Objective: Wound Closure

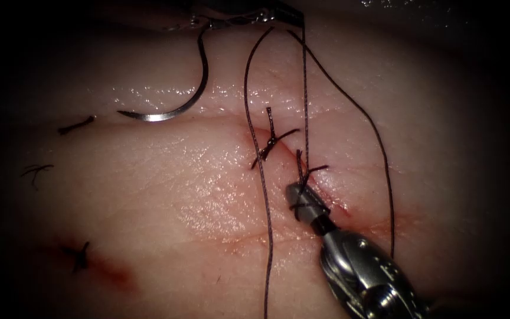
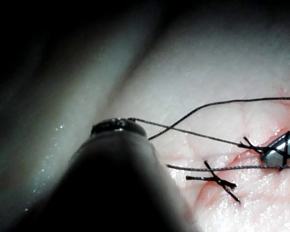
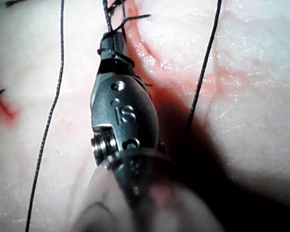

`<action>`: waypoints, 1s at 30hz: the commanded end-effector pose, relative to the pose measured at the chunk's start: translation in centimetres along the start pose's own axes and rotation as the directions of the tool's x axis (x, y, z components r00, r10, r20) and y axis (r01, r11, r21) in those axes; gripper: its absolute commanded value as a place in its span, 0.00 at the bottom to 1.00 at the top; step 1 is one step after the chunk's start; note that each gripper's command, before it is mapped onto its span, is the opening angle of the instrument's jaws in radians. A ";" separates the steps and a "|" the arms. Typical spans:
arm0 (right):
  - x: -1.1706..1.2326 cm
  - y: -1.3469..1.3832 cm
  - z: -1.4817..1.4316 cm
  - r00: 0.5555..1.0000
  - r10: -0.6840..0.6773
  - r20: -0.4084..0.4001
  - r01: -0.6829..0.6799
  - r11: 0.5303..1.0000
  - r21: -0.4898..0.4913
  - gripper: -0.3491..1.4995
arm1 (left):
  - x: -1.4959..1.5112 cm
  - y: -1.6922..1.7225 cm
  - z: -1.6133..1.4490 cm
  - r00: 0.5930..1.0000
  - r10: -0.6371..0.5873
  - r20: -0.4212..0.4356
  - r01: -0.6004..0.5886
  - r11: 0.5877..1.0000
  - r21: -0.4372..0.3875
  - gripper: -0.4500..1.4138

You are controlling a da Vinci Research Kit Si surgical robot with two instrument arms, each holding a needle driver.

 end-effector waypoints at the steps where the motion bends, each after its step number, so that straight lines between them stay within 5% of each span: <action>1: -0.09 -0.03 0.01 1.000 -0.002 0.006 0.002 1.000 0.005 0.00 | 0.05 -0.11 0.03 1.000 -0.001 -0.003 0.001 1.000 0.004 0.00; 11: -0.08 0.00 -0.03 0.999 0.032 0.004 -0.032 0.999 -0.005 0.00 | 0.05 -0.25 0.07 1.000 -0.009 -0.004 0.009 1.000 0.010 0.00; 17: -0.15 0.00 -0.07 0.979 -0.204 -0.024 0.202 0.977 -0.066 0.00 | 0.00 -0.41 0.11 1.000 -0.010 -0.002 0.010 1.000 0.013 0.00; 30: -0.22 -0.10 -0.13 0.929 -0.368 -0.037 0.361 0.923 -0.130 0.00 | -0.06 -0.63 0.29 1.000 -0.012 0.004 0.012 0.999 0.039 0.00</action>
